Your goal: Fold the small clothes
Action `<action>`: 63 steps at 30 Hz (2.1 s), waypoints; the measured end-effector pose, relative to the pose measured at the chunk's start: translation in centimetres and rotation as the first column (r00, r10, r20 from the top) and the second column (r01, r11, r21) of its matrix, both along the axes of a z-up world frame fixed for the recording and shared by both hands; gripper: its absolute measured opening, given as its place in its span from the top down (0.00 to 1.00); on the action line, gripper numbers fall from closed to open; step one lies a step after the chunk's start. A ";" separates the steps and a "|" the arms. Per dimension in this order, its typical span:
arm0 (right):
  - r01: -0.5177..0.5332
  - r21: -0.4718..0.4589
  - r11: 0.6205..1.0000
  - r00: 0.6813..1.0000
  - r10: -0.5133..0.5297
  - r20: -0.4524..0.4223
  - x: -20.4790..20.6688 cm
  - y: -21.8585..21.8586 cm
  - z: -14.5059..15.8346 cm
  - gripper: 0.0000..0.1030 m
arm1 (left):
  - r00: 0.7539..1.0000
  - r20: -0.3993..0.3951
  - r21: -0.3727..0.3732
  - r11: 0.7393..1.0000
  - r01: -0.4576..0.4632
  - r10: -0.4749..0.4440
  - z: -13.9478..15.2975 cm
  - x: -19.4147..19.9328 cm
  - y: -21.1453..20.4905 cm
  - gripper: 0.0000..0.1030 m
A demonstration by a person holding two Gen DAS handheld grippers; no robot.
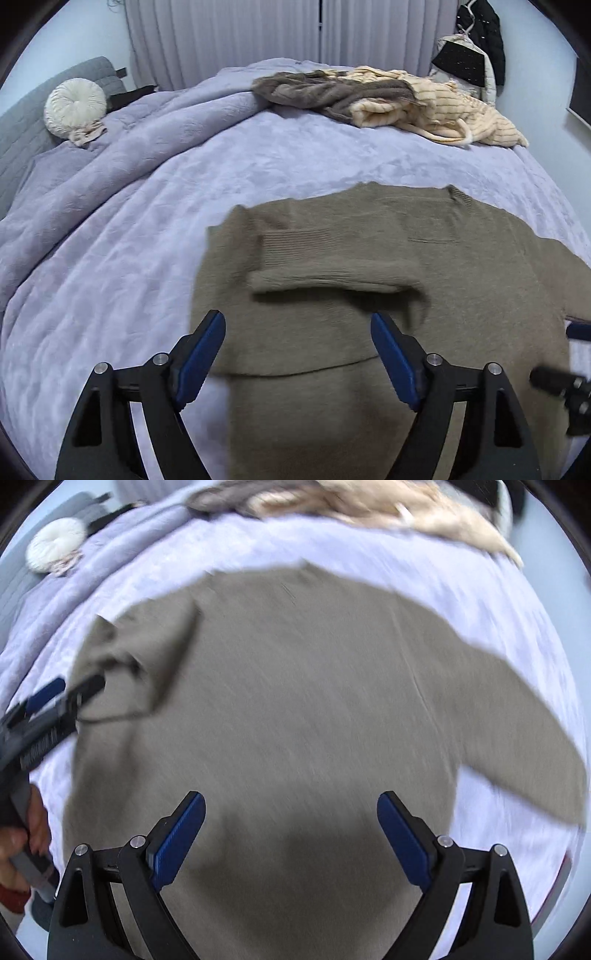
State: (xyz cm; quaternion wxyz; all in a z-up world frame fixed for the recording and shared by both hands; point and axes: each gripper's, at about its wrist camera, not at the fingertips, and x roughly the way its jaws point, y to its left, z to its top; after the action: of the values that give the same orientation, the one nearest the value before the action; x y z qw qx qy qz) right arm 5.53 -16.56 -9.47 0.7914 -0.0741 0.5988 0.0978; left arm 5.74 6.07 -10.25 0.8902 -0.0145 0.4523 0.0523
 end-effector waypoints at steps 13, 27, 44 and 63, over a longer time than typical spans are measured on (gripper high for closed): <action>-0.495 -0.357 0.792 0.810 0.569 0.139 7.5 20.1 -5.5 0.90 | 0.962 -0.180 0.028 0.978 -0.206 0.207 -7.3 0.6 7.2 0.20; 0.227 0.406 0.885 0.972 -0.233 -0.034 10.5 -4.1 -4.6 0.84 | 0.970 -0.143 0.119 0.976 -0.181 0.198 -7.5 1.0 6.2 0.20; 0.439 0.587 0.681 0.895 -0.392 -0.214 6.7 -10.7 -6.7 0.66 | 0.955 -0.267 -0.182 0.966 -0.183 0.130 -4.6 0.1 10.8 0.20; 0.401 0.592 0.699 0.906 -0.398 -0.145 7.3 -9.3 -4.5 0.94 | 0.949 -0.301 -0.392 0.919 -0.032 -0.095 -6.7 7.2 10.5 0.88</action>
State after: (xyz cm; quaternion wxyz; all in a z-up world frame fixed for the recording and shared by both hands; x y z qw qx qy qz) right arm 12.86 -25.88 -13.95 0.7727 0.3166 0.5388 0.1116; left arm 12.95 16.55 -16.96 0.7866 -0.1766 0.5893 -0.0521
